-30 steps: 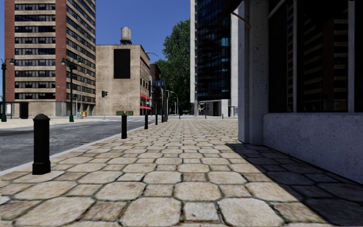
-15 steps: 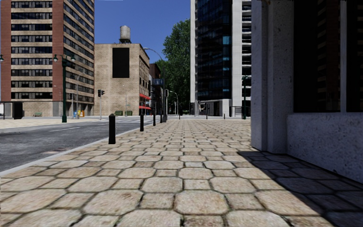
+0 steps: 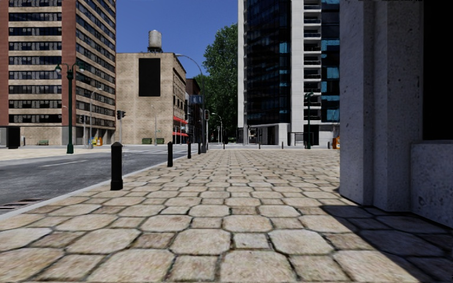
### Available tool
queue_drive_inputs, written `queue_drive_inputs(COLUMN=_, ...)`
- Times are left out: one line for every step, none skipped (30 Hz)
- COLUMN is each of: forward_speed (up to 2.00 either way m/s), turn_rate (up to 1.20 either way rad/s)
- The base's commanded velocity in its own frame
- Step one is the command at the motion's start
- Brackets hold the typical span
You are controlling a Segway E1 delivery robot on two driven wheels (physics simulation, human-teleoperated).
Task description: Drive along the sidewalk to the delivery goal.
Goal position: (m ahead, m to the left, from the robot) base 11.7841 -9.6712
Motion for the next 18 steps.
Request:
queue_drive_inputs(forward_speed=2.00, turn_rate=0.00)
queue_drive_inputs(forward_speed=2.00, turn_rate=0.00)
queue_drive_inputs(forward_speed=2.00, turn_rate=0.00)
queue_drive_inputs(forward_speed=2.00, turn_rate=0.00)
queue_drive_inputs(forward_speed=2.00, turn_rate=0.00)
queue_drive_inputs(forward_speed=2.00, turn_rate=0.00)
queue_drive_inputs(forward_speed=2.00, turn_rate=0.00)
queue_drive_inputs(forward_speed=2.00, turn_rate=0.00)
queue_drive_inputs(forward_speed=2.00, turn_rate=0.00)
queue_drive_inputs(forward_speed=2.00, turn_rate=0.00)
queue_drive_inputs(forward_speed=2.00, turn_rate=0.00)
queue_drive_inputs(forward_speed=2.00, turn_rate=0.00)
queue_drive_inputs(forward_speed=2.00, turn_rate=0.00)
queue_drive_inputs(forward_speed=2.00, turn_rate=0.00)
queue_drive_inputs(forward_speed=2.00, turn_rate=0.00)
queue_drive_inputs(forward_speed=2.00, turn_rate=0.00)
queue_drive_inputs(forward_speed=2.00, turn_rate=0.00)
queue_drive_inputs(forward_speed=2.00, turn_rate=0.00)
